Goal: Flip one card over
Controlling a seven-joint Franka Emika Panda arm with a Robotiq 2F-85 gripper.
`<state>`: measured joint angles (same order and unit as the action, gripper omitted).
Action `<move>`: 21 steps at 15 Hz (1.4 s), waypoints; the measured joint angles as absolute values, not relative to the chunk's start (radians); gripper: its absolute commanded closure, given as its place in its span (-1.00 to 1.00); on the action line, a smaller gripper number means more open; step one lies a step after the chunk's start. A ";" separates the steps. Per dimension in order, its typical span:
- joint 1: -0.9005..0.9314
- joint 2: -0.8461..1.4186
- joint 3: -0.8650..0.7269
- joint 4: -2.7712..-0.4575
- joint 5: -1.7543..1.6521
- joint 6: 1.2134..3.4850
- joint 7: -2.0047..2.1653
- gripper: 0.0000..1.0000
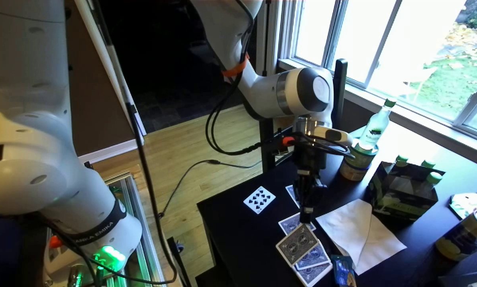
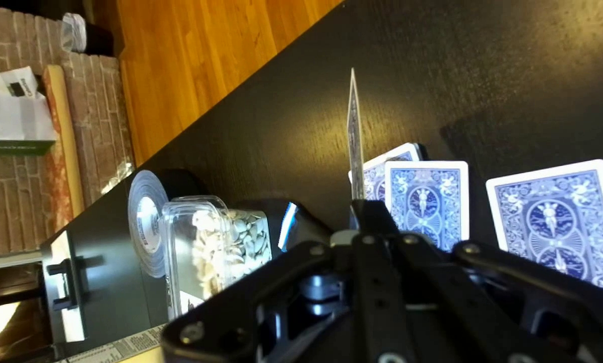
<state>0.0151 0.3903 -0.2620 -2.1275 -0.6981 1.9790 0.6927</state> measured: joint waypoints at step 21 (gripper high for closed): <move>-0.182 0.052 -0.261 -2.466 -0.683 2.622 0.331 0.98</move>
<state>-0.1815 0.0518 -0.2613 -2.4659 -0.6829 2.6222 0.3306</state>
